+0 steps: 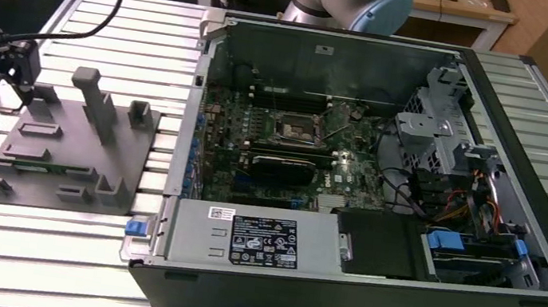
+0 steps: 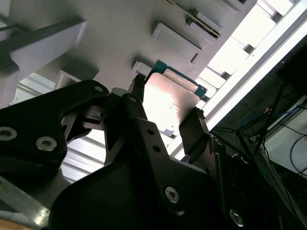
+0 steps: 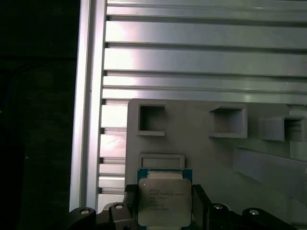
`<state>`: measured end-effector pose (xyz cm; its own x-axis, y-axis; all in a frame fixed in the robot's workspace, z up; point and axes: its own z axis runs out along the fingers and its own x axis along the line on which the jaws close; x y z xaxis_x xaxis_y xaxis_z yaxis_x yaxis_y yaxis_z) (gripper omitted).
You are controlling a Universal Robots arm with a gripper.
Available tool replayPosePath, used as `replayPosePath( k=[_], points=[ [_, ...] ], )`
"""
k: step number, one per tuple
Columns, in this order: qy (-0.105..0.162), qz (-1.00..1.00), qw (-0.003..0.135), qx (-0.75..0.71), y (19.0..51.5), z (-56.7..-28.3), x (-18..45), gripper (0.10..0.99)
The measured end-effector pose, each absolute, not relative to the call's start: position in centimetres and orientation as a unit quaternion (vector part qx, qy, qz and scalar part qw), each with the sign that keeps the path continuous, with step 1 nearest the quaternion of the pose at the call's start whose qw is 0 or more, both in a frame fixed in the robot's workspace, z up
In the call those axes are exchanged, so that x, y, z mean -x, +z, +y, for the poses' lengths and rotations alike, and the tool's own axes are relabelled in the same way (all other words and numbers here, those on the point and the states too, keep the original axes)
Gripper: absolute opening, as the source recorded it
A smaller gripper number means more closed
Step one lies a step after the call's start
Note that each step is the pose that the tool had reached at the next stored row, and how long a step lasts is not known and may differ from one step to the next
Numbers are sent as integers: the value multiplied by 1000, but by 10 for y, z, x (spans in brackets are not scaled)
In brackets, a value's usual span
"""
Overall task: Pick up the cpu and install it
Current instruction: 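Pick up the cpu and move it towards the insertion slot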
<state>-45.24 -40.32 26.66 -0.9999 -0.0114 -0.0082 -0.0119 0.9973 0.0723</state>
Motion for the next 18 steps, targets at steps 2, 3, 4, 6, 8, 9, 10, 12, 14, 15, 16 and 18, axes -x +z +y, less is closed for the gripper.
replayPosePath(
  k=[2,3,4,6,8,9,10,12,14,15,16,18],
  points=[
    [36,999,4,6,268,-403,452,545],
    [37,999,4,6,268,-403,452,545],
    [37,999,4,6,269,-403,452,545],
    [37,999,4,6,271,-403,452,545],
    [37,999,4,6,273,-403,452,545],
    [37,999,4,6,274,-403,452,545],
    [37,999,4,6,274,-403,452,545],
    [37,999,4,6,276,-403,452,545],
    [37,999,4,6,277,-403,452,545],
    [37,999,4,6,278,-403,452,545],
    [37,999,4,6,278,-403,452,545],
    [37,999,4,6,280,-403,452,545]
  ],
)
